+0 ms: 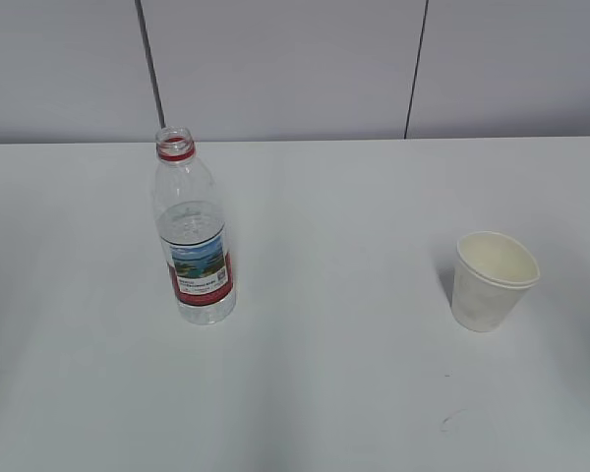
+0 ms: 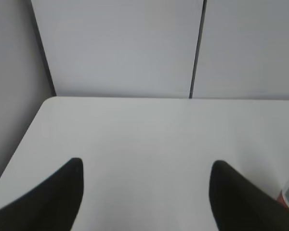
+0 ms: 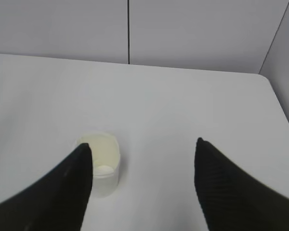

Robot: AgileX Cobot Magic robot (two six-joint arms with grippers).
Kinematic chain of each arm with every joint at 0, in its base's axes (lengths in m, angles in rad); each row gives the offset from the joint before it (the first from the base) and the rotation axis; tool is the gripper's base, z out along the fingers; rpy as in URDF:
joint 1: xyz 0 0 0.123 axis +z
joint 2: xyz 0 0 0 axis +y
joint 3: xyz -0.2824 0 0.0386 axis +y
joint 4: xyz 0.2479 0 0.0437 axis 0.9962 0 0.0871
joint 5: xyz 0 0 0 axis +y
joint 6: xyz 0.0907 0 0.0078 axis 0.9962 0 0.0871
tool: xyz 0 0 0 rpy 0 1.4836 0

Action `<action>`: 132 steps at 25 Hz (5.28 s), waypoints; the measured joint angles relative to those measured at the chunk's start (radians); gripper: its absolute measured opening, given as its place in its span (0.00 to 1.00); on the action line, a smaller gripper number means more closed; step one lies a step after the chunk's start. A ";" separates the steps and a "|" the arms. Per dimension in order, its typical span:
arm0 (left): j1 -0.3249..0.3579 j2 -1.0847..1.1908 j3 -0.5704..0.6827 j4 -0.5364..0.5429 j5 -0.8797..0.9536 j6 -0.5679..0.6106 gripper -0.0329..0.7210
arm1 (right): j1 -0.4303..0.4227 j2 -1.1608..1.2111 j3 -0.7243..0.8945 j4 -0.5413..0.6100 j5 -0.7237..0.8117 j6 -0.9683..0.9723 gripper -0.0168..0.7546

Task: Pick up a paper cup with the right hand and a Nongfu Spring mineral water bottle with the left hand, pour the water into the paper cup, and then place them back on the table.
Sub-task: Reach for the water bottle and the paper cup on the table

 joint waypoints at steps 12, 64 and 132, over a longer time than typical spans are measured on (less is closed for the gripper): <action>0.000 0.443 0.035 0.000 -0.651 0.002 0.71 | 0.000 0.350 0.000 0.035 -0.411 0.005 0.67; 0.000 0.731 0.233 0.097 -1.161 0.003 0.71 | 0.000 1.255 0.498 -0.228 -1.604 0.154 0.67; 0.000 0.901 0.233 0.399 -1.303 -0.026 0.71 | 0.000 1.585 0.014 -0.377 -1.613 0.143 0.62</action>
